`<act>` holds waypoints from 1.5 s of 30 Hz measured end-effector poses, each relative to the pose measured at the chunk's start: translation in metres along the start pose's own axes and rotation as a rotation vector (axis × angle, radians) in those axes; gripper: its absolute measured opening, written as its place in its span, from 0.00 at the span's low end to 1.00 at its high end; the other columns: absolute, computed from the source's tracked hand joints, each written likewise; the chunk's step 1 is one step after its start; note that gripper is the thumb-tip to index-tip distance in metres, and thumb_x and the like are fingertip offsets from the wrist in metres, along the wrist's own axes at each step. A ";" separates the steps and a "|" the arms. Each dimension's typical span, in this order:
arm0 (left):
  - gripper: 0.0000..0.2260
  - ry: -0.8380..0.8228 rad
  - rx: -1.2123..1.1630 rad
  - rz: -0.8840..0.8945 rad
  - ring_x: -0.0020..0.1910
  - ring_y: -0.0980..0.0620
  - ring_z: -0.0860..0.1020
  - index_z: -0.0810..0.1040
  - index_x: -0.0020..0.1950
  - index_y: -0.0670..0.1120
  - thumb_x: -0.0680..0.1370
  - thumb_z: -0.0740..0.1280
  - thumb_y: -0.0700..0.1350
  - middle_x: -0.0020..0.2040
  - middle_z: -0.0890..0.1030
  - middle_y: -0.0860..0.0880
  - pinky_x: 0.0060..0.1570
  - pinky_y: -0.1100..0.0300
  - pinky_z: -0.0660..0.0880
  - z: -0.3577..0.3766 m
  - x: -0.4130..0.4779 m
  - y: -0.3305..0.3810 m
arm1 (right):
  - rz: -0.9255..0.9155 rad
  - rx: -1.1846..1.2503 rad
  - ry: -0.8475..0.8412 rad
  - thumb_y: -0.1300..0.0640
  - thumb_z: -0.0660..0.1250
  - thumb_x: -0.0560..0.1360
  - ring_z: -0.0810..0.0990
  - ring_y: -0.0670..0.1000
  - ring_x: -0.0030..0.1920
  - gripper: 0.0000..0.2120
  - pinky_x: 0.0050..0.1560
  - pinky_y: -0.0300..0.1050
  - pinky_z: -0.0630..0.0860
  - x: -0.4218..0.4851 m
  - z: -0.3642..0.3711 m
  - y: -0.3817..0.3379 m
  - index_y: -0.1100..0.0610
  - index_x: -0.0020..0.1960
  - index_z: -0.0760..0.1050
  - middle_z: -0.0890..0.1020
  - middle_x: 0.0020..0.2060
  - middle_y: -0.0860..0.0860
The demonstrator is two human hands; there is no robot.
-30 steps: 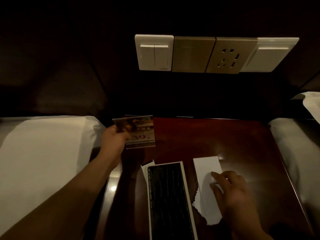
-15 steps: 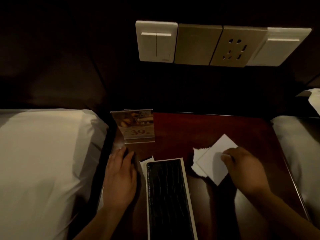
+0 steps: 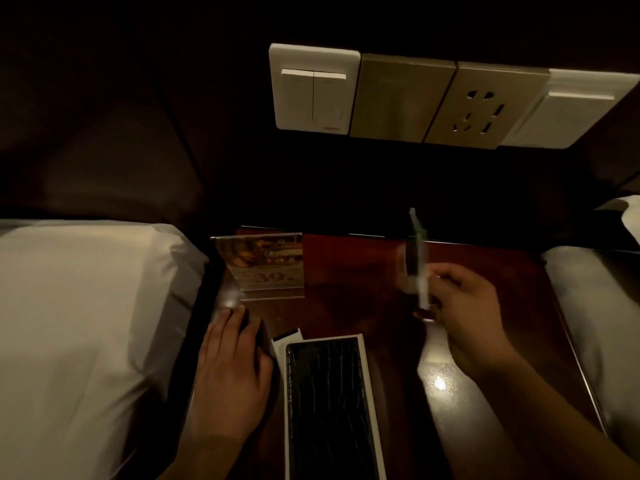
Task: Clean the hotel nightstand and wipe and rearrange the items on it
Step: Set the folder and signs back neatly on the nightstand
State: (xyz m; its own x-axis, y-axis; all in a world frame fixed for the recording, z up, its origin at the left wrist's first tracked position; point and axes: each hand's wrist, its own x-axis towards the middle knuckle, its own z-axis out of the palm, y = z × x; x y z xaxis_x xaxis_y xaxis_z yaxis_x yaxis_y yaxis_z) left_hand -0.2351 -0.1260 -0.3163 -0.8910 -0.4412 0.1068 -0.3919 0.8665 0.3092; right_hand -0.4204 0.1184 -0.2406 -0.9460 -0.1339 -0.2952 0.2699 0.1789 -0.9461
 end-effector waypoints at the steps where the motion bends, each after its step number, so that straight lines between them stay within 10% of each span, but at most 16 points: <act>1: 0.24 -0.004 0.007 -0.002 0.74 0.41 0.66 0.79 0.66 0.40 0.76 0.56 0.49 0.70 0.75 0.39 0.73 0.40 0.65 0.001 0.000 0.000 | 0.035 0.069 -0.095 0.70 0.60 0.79 0.86 0.51 0.41 0.12 0.34 0.39 0.81 -0.002 -0.001 0.000 0.59 0.56 0.78 0.87 0.45 0.51; 11: 0.23 -0.010 0.018 0.011 0.75 0.43 0.65 0.77 0.67 0.42 0.77 0.56 0.50 0.72 0.74 0.41 0.75 0.47 0.58 0.006 -0.001 -0.004 | 0.350 0.290 -0.249 0.64 0.61 0.79 0.86 0.55 0.41 0.11 0.32 0.41 0.81 0.010 0.005 0.019 0.57 0.56 0.79 0.86 0.48 0.58; 22: 0.23 -0.020 0.038 -0.026 0.74 0.43 0.65 0.78 0.66 0.42 0.77 0.56 0.50 0.71 0.75 0.41 0.72 0.42 0.66 0.001 -0.001 0.001 | 0.320 0.610 -0.333 0.65 0.54 0.70 0.80 0.64 0.62 0.28 0.57 0.58 0.79 0.021 -0.049 0.019 0.60 0.69 0.72 0.79 0.64 0.61; 27: 0.23 -0.017 0.024 -0.043 0.74 0.42 0.67 0.78 0.66 0.42 0.77 0.55 0.50 0.71 0.75 0.40 0.72 0.41 0.66 0.000 -0.001 0.003 | 0.177 0.195 -0.295 0.45 0.69 0.73 0.85 0.54 0.52 0.18 0.47 0.46 0.84 0.021 -0.021 -0.005 0.54 0.58 0.80 0.86 0.52 0.55; 32: 0.24 -0.005 0.014 -0.037 0.74 0.41 0.68 0.78 0.66 0.41 0.77 0.55 0.50 0.71 0.75 0.40 0.73 0.41 0.66 -0.001 0.000 0.004 | 0.002 -0.038 -0.073 0.65 0.72 0.74 0.84 0.48 0.38 0.09 0.31 0.39 0.76 0.033 0.005 -0.009 0.59 0.52 0.78 0.86 0.40 0.50; 45: 0.23 -0.019 0.055 -0.027 0.76 0.44 0.65 0.74 0.71 0.44 0.78 0.55 0.51 0.73 0.73 0.43 0.77 0.42 0.58 0.001 -0.001 0.003 | -0.085 -0.068 0.002 0.69 0.68 0.75 0.85 0.52 0.48 0.12 0.50 0.50 0.82 0.017 0.001 0.013 0.52 0.48 0.76 0.86 0.45 0.50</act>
State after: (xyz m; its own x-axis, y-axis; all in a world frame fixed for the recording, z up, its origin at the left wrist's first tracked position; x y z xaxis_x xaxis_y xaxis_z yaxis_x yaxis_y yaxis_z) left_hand -0.2359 -0.1233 -0.3165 -0.8839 -0.4606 0.0813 -0.4275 0.8660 0.2596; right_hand -0.4332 0.1177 -0.2577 -0.9653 -0.1495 -0.2139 0.1758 0.2331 -0.9564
